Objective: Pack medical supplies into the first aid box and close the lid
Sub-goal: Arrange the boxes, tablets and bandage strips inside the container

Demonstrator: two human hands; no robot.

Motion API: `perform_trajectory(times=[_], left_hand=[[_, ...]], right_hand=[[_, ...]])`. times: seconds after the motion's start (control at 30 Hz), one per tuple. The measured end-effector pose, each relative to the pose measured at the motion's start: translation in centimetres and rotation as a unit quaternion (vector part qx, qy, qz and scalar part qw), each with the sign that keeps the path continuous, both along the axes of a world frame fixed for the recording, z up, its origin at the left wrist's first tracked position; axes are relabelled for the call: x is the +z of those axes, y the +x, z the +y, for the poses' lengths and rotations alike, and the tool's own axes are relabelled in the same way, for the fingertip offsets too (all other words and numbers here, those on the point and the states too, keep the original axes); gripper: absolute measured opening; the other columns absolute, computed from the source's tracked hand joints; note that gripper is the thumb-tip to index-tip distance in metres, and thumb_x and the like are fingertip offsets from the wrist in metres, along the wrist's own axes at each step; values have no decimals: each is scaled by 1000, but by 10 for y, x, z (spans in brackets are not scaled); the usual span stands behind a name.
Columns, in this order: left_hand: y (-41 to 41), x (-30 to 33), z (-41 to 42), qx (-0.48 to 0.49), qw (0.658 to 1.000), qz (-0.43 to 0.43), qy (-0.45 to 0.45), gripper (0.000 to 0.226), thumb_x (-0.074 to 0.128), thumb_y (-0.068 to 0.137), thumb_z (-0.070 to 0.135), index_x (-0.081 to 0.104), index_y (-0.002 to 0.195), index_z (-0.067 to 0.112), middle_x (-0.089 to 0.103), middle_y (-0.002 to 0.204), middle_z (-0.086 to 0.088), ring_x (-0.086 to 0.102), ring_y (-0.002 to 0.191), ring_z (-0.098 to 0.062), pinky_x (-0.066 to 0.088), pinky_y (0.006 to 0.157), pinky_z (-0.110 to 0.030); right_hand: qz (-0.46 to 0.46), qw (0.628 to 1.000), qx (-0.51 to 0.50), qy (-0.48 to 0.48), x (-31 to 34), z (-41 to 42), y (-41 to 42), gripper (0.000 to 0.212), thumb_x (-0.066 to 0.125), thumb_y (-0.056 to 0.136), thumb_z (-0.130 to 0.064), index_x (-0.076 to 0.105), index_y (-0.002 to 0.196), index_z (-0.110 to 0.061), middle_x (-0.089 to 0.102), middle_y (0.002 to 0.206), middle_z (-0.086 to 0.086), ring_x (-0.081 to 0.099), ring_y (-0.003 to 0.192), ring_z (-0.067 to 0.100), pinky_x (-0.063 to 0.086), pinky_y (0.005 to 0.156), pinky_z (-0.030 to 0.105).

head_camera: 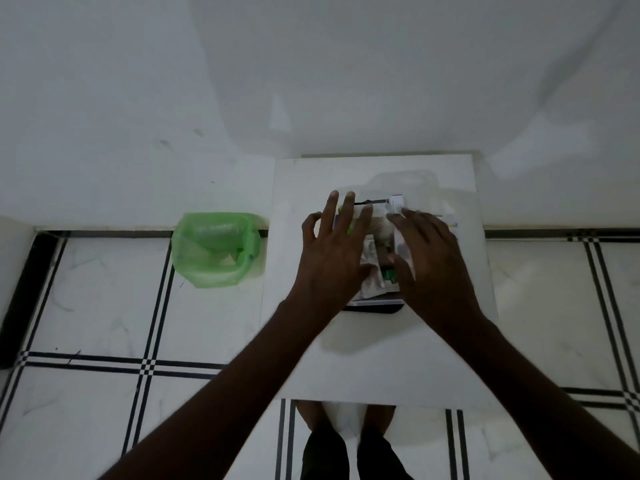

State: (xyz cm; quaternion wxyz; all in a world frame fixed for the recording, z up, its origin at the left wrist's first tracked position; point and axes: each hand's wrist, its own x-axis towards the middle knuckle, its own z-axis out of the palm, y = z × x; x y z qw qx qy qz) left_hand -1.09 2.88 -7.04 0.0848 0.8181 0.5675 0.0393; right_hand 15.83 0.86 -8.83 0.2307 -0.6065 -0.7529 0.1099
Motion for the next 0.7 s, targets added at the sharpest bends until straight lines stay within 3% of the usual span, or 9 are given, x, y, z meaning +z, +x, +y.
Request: perform_trajectory(times=[0.1,0.17,0.3,0.4,0.57,0.63,0.7], left_hand=[[2,-3,2,1,999,21,-24,90,75,79,44,34,153,12,32,161,-16,23,151,-36,21,117,-54],[6,0,1,6,1000,3,-2,79,69,82,42,40,150,11,39,157,-16,27,150,-37,24,115,-55],[34,11,2,0,996,-84,9,64,57,85,37,47,144,13,45,153,-13,32,147,-34,24,115,-51],[52,8,6,-13,996,-87,-11,65,58,87,40,44,146,16,41,157,-13,30,148,-32,23,116,-52],[59,-2,3,-21,995,-94,-17,64,40,90,47,47,144,15,44,154,-14,36,145,-30,25,117,-50],[55,-3,2,-13,994,-106,-18,60,44,91,44,48,143,14,45,154,-12,36,145,-29,26,118,-50],[49,-1,1,-3,993,-118,-12,56,50,90,37,51,140,13,46,152,-13,38,144,-30,29,117,-51]], right_hand=[[64,991,-118,7,2,2,13,33,54,92,-12,56,124,-8,66,119,16,62,108,31,54,92,46],[47,976,-204,-54,-6,6,26,34,57,91,-20,52,122,-10,66,113,15,63,101,33,53,86,46],[-104,917,-301,-242,-34,9,42,77,73,75,-51,40,127,-6,51,122,22,51,112,41,43,90,52],[-71,912,-309,-260,-47,13,41,83,80,68,-48,37,127,-8,46,126,21,49,115,40,45,92,54],[107,908,-333,-229,-57,15,55,70,85,66,-22,43,120,-8,53,118,18,56,105,34,52,87,45],[142,906,-336,-217,-61,15,65,48,78,72,-15,52,112,-7,63,109,14,60,92,26,52,79,36],[138,903,-349,-212,-59,18,76,17,67,79,-15,66,95,-9,72,98,10,66,86,25,54,80,36]])
